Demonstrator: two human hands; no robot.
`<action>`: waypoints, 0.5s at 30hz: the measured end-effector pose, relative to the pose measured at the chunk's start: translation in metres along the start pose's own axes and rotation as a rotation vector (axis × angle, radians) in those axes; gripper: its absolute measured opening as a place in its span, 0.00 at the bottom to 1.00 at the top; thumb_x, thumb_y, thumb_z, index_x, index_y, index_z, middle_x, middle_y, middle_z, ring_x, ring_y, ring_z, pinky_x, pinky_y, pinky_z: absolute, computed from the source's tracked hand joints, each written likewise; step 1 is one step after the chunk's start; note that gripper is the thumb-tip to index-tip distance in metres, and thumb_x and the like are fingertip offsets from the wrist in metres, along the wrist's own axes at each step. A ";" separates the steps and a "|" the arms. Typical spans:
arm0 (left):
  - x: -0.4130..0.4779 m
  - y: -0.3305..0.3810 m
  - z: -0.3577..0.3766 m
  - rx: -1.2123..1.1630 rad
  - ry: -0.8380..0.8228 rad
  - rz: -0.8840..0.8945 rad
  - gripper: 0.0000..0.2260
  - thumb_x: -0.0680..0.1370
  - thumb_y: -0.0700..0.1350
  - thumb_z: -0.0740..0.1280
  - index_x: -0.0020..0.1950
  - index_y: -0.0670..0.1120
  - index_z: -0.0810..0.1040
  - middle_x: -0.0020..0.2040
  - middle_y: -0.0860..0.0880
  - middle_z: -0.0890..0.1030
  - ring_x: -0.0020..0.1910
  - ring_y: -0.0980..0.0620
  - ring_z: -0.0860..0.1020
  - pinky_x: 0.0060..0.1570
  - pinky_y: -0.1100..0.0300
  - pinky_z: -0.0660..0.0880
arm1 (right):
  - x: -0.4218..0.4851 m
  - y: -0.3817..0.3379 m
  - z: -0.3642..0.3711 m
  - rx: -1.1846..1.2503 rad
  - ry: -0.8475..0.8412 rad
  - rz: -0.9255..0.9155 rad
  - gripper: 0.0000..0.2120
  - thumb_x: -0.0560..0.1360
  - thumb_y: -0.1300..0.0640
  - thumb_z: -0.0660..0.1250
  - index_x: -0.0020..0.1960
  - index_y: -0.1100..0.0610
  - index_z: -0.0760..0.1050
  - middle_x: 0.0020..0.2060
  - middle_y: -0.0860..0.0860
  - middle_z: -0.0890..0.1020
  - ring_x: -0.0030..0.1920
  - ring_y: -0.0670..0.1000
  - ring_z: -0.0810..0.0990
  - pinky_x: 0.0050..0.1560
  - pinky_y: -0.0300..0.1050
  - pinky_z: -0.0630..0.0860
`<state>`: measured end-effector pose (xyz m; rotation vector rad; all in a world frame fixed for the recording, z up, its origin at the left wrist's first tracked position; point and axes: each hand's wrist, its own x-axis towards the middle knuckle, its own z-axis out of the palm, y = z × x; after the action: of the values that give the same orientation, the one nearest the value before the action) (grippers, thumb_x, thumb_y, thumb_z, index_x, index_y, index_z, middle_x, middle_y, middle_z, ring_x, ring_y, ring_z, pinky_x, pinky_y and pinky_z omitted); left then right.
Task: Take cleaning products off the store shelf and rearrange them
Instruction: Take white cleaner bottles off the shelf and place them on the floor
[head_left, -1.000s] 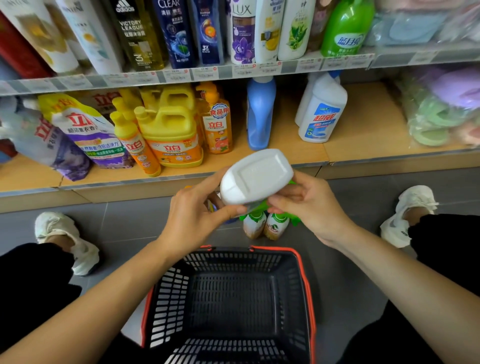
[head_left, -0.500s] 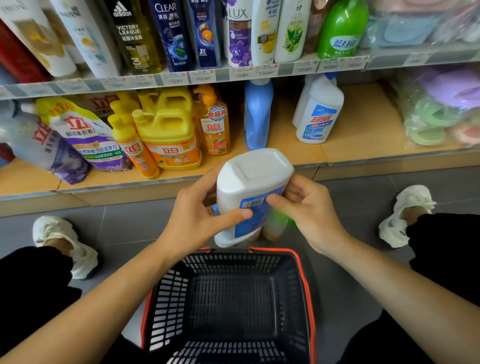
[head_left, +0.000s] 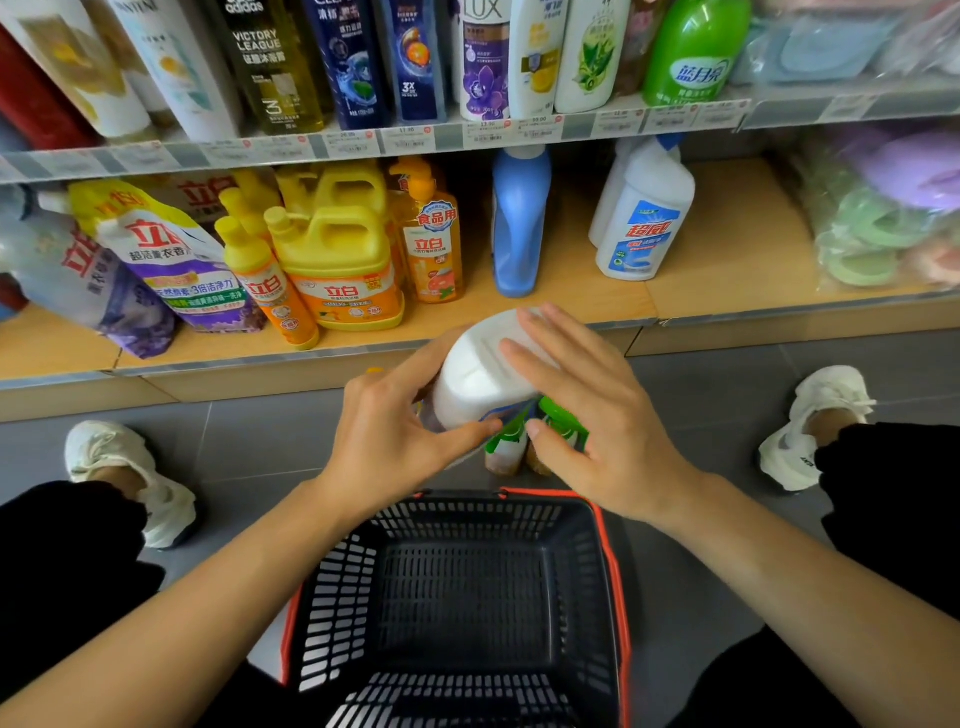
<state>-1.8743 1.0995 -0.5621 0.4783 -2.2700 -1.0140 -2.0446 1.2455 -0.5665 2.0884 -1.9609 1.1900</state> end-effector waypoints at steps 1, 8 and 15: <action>0.000 0.000 -0.001 0.021 -0.009 0.016 0.33 0.69 0.51 0.80 0.72 0.49 0.76 0.59 0.53 0.85 0.55 0.51 0.84 0.53 0.46 0.81 | 0.000 -0.002 0.000 -0.007 -0.016 -0.036 0.29 0.74 0.61 0.67 0.75 0.60 0.68 0.76 0.56 0.67 0.79 0.57 0.60 0.75 0.64 0.61; -0.001 -0.002 0.000 0.043 -0.035 0.015 0.33 0.69 0.53 0.80 0.73 0.54 0.75 0.56 0.53 0.86 0.50 0.49 0.85 0.49 0.48 0.82 | 0.000 -0.007 -0.003 -0.071 -0.090 -0.090 0.24 0.77 0.57 0.66 0.73 0.52 0.71 0.76 0.55 0.69 0.78 0.60 0.62 0.72 0.67 0.62; -0.002 0.000 0.002 0.026 -0.030 0.067 0.34 0.68 0.52 0.81 0.72 0.53 0.75 0.60 0.58 0.83 0.54 0.57 0.83 0.49 0.49 0.82 | -0.002 0.001 -0.002 -0.016 0.022 -0.044 0.19 0.82 0.55 0.66 0.72 0.59 0.73 0.73 0.57 0.73 0.76 0.60 0.66 0.71 0.66 0.67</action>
<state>-1.8746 1.1020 -0.5637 0.3981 -2.3118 -0.9659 -2.0469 1.2479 -0.5664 2.0899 -1.8991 1.1801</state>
